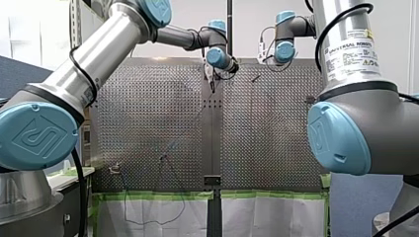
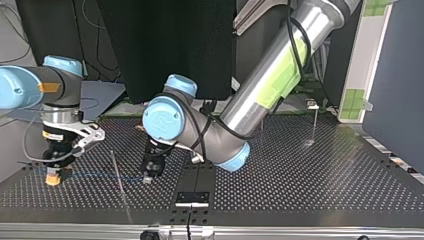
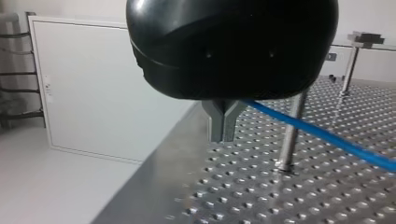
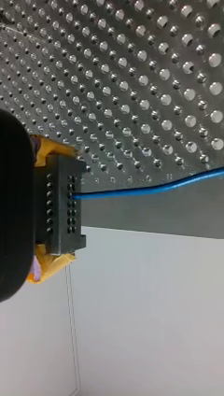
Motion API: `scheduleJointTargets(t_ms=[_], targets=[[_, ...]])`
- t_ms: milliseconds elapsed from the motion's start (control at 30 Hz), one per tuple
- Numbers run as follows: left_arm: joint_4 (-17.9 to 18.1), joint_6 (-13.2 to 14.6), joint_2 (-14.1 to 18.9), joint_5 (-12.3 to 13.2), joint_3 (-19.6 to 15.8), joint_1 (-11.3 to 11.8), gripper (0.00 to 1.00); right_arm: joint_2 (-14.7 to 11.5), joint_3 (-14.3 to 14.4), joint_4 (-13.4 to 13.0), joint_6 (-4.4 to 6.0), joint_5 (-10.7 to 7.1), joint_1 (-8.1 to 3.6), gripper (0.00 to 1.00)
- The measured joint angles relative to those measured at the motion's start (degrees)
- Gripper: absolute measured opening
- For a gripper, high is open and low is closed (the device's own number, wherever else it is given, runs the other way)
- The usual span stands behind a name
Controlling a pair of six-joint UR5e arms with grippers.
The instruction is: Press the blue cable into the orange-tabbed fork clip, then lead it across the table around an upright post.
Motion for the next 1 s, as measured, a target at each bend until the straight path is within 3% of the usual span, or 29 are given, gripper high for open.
scheduleJointTargets(t_ms=[400,1000], targets=[[-0.55,0.24,-2.59,-0.53,0.38,-0.37,0.02,0.46,0.06,-0.02,1.04,-1.94,-1.83,0.0],[-0.63,0.37,-3.82,-1.35,0.35,0.19,0.02,3.98,1.67,-0.41,1.1,-4.31,-2.96,0.0]])
